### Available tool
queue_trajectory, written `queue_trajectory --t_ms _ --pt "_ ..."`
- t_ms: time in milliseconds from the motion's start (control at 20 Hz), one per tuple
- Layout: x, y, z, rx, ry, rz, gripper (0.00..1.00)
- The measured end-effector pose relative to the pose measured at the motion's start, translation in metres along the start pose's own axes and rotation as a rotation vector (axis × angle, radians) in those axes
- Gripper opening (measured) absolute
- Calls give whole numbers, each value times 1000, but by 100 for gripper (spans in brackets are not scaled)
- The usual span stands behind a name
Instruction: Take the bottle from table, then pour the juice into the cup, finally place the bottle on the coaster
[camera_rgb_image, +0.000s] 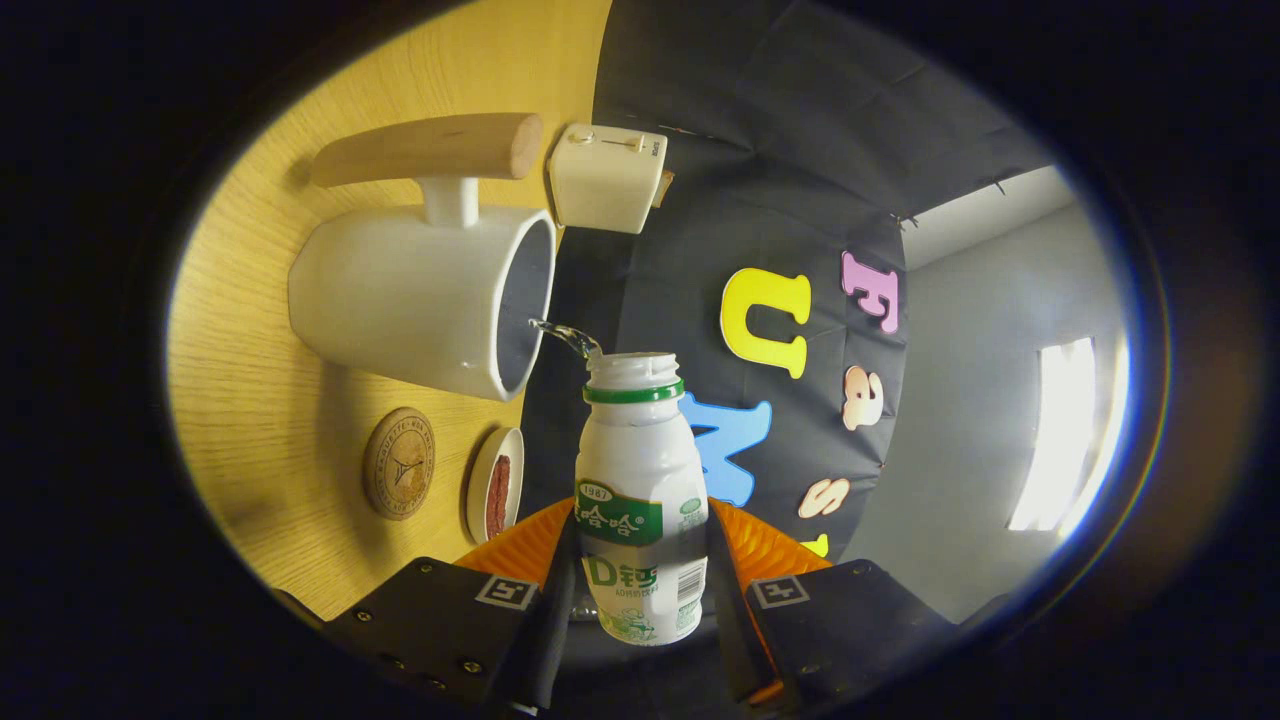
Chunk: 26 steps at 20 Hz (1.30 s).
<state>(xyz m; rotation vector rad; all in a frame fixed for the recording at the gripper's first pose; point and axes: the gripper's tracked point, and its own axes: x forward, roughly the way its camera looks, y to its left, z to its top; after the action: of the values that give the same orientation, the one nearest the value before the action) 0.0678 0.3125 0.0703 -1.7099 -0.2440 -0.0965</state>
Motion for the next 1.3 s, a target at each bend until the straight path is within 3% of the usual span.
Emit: queue_trajectory --t_ms 1300 --pt "-2 1 2 -117 -15 -8 63"
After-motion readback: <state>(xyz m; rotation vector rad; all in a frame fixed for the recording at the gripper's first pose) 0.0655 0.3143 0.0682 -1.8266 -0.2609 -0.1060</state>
